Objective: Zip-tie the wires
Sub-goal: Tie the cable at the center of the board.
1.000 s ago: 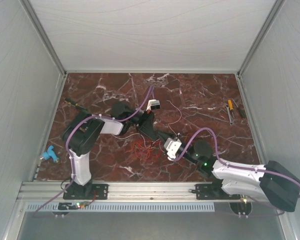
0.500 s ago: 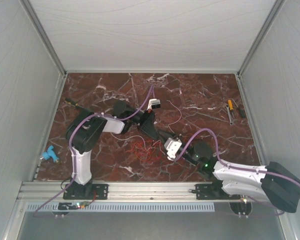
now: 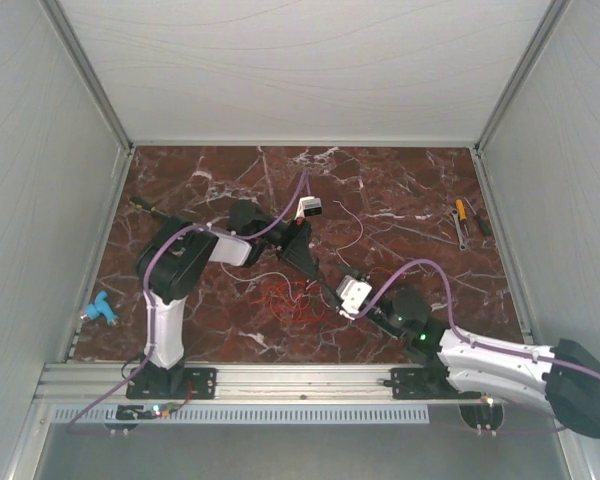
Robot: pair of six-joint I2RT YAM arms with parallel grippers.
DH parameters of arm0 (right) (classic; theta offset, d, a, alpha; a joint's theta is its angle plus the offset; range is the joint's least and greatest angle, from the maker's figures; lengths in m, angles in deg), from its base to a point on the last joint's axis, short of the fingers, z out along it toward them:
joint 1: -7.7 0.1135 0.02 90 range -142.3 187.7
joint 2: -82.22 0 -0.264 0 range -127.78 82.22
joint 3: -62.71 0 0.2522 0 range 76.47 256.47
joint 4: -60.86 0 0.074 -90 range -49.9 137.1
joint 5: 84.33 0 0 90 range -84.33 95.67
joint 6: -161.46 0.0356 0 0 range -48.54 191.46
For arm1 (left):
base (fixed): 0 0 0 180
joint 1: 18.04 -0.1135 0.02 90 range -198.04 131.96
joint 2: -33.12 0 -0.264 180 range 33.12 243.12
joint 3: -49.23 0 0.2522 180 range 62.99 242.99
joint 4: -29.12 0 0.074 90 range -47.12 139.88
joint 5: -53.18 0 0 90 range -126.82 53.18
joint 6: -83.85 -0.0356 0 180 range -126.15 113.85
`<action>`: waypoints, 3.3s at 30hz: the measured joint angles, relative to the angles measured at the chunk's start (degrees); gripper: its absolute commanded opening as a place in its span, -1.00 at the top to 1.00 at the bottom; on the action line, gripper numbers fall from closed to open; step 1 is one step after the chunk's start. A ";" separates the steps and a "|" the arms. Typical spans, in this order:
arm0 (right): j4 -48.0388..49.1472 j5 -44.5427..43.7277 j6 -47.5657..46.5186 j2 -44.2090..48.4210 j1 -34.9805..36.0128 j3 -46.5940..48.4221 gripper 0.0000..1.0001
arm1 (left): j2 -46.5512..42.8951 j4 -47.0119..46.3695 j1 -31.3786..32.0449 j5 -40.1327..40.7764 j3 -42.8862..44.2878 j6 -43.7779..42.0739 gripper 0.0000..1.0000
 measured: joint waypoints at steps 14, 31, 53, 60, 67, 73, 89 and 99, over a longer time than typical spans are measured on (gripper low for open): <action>-35.69 3.23 23.65 14.51 -9.07 15.93 -0.15 | 3.87 0.04 -0.39 0.09 0.90 -4.94 1.00; -63.01 19.87 33.07 -8.63 -18.16 36.26 0.02 | 8.35 0.07 -1.84 1.27 -0.44 -13.11 1.00; -67.56 17.68 32.33 -23.76 -16.85 48.46 0.23 | 9.88 0.09 -3.02 1.49 -0.33 -12.79 1.00; -68.11 16.85 32.33 -25.66 -16.04 49.07 0.28 | 10.27 0.07 -3.08 1.49 -0.15 -12.11 1.00; -68.22 15.63 32.33 -26.97 -14.82 49.07 0.33 | 10.29 0.09 -3.08 1.49 -0.11 -11.74 1.00; -68.13 14.29 32.30 -27.28 -14.12 49.07 0.41 | 10.29 0.09 -3.08 1.46 -0.04 -11.39 1.00; -66.18 10.93 32.28 -28.87 -13.07 49.37 0.54 | 10.29 0.07 -3.08 1.46 -0.02 -11.26 1.00; -65.61 10.19 31.47 -30.05 -12.55 50.23 0.71 | 10.29 0.09 -3.08 1.44 -0.02 -10.88 1.00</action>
